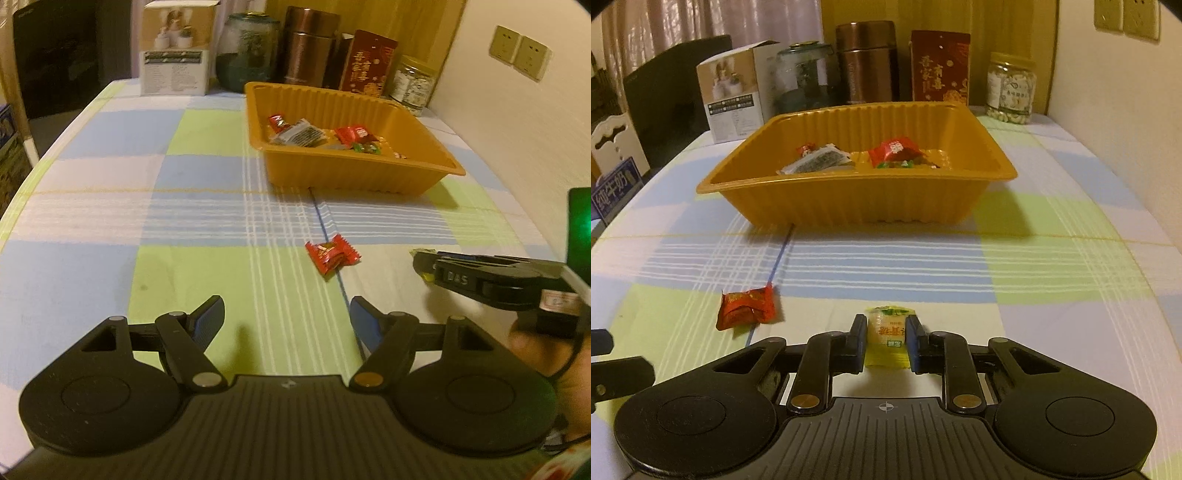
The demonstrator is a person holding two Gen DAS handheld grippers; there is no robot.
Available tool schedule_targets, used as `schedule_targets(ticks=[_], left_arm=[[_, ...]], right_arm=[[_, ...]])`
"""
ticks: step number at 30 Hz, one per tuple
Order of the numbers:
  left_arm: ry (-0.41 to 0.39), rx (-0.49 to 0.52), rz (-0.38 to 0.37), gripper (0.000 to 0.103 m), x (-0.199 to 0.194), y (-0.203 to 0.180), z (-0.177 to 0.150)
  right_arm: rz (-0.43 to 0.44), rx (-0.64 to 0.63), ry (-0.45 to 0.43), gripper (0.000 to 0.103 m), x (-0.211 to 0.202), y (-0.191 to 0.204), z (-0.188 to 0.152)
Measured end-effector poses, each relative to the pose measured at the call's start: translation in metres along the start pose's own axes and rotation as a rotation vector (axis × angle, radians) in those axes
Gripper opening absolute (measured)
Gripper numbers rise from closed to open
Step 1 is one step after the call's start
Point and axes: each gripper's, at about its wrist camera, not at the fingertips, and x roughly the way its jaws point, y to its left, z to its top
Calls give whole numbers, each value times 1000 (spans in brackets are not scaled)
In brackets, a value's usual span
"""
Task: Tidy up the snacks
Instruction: 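Grasp the yellow-wrapped candy with the right tool while the left moves toward the red candy, then close the left tool on the red candy, then carry the red and yellow candies over the tray with both tools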
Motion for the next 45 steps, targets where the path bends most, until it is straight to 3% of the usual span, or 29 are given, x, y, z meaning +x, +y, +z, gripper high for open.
schedule_targets(ticks=[8, 16, 27, 31, 35, 45], left_arm=[[-39, 230, -51, 69, 25, -17, 19], [-26, 489, -81, 48, 58, -36, 29], [32, 607, -125, 34, 83, -42, 33], [51, 600, -128, 21, 86, -43, 33], [53, 537, -122, 19, 81, -39, 31], [39, 239, -59, 19, 40, -21, 25]], right_arm=[[11, 97, -10, 22, -30, -22, -7], [16, 124, -9, 22, -35, -29, -14], [17, 140, -6, 22, -33, -31, -16], [20, 141, -4, 22, -33, -32, -15], [22, 138, -5, 22, -33, -32, -15], [33, 118, -20, 22, -49, -25, -17]])
